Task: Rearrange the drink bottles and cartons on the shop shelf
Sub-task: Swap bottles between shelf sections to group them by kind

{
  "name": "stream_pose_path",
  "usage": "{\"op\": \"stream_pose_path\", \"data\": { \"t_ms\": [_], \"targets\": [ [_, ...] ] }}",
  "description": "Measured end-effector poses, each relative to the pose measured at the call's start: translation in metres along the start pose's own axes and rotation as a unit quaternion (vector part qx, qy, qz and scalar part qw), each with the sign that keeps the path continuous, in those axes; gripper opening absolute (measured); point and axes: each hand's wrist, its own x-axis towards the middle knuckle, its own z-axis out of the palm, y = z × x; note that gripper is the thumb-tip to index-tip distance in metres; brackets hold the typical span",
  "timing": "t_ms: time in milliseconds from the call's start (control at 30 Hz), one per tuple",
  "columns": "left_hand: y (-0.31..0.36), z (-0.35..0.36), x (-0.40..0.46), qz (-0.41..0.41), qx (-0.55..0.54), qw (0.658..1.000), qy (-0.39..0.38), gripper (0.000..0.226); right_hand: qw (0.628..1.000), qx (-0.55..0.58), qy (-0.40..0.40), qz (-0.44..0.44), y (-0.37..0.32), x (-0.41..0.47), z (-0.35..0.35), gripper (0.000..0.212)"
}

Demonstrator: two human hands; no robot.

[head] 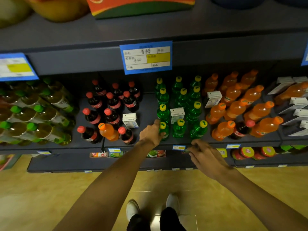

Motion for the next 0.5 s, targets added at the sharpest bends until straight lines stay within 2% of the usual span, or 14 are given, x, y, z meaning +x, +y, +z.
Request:
{"op": "stream_pose_path", "data": {
  "t_ms": [167,300,400,500],
  "targets": [
    [-0.034,-0.017,-0.025,0.023,-0.001,0.999,0.048,0.049,1.000,-0.006,-0.011,-0.023,-0.023,0.020,0.000,0.025],
    [-0.070,-0.040,-0.048,0.036,-0.055,0.984,0.167,0.034,0.999,0.007,-0.010,-0.042,-0.051,0.045,0.002,0.024],
    [-0.104,-0.059,-0.063,0.000,-0.034,0.976,0.215,0.029,0.998,0.052,-0.018,-0.013,-0.079,0.068,0.001,0.023],
    [-0.138,-0.074,-0.074,-0.033,-0.029,0.973,0.226,0.030,0.987,0.150,-0.034,0.050,-0.110,0.093,-0.003,0.031]
  ]
}}
